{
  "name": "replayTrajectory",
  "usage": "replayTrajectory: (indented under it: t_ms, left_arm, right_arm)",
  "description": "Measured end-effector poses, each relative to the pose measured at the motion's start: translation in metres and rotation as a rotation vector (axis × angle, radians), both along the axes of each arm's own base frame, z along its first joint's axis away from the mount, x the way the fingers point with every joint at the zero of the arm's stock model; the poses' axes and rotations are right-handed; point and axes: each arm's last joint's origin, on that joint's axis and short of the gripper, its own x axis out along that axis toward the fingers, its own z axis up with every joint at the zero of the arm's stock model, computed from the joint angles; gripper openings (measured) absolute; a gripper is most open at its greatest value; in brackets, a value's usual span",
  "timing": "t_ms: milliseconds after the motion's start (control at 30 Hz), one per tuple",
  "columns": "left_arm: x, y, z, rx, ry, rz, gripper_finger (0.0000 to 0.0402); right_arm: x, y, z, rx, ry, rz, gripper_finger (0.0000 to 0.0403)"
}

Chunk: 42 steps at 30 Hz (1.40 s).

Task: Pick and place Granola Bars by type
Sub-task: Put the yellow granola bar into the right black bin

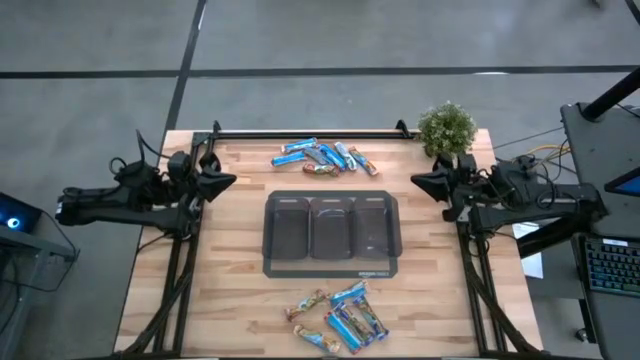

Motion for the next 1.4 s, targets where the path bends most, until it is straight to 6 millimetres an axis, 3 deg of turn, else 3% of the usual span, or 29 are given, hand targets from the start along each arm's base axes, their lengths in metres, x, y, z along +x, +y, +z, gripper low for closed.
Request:
replayTrajectory:
  t_ms: [200,467,967,1133,1400]
  left_arm:
    - [0.010,-0.001,0.020,0.058,0.071,-0.008,0.0000]
    - [0.021,-0.002,0.045,0.124,0.087,-0.034,0.0000]
    - [0.044,-0.002,0.048,0.172,0.186,-0.042,0.0000]
    - [0.045,-0.002,0.056,0.171,0.211,-0.043,0.0000]
    - [0.042,-0.002,0.074,0.213,0.273,-0.040,0.0000]
  right_arm:
    - [0.013,0.000,0.023,-0.083,0.042,-0.005,0.0009]
    - [0.027,0.001,0.039,-0.096,0.063,0.000,0.0009]
    - [0.041,0.001,0.048,-0.096,0.079,0.001,0.0009]
    - [0.045,0.001,0.059,-0.100,0.073,0.000,0.0008]
    - [0.055,0.001,0.080,-0.115,0.210,-0.002,0.0009]
